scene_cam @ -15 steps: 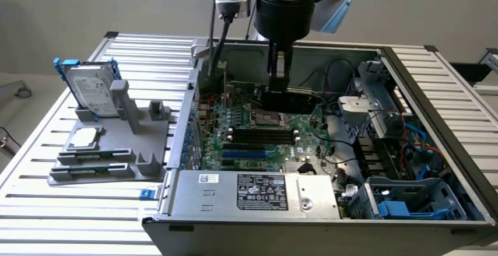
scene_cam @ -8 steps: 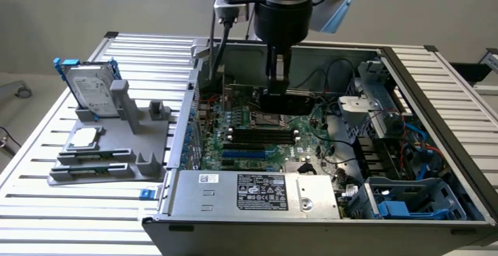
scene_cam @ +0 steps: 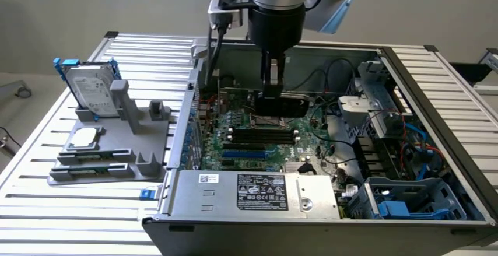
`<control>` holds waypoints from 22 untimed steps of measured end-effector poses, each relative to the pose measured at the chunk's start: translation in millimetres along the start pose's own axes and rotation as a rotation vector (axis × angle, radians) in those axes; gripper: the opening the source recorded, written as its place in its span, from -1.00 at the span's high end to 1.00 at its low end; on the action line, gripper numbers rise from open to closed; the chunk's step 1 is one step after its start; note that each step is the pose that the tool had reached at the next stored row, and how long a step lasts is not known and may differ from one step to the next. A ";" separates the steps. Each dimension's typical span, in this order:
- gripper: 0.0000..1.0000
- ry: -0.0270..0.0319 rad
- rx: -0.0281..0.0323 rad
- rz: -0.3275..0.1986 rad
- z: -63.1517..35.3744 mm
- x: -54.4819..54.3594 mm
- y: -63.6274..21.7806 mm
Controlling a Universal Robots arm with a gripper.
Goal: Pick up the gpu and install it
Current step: 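Insert the gpu into the slot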
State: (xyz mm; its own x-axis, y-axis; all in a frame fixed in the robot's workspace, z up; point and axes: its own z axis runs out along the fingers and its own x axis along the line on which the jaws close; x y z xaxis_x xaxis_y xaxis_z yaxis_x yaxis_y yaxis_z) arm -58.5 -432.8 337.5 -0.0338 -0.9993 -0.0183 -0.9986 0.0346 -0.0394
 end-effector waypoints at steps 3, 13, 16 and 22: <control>0.47 -0.0003 -0.0010 -0.004 2.9 0.7 4.0; 0.47 0.0000 -0.0151 -0.022 7.6 16.8 4.6; 0.47 0.0003 -0.0149 -0.022 11.7 19.4 5.0; 0.47 0.0004 -0.0096 -0.022 21.7 20.8 18.5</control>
State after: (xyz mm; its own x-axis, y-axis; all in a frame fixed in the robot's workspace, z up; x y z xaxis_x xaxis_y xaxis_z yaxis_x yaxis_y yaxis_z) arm -76.8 -452.6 314.7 -0.0122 -0.9998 -0.0172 -0.9995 0.0127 -0.0303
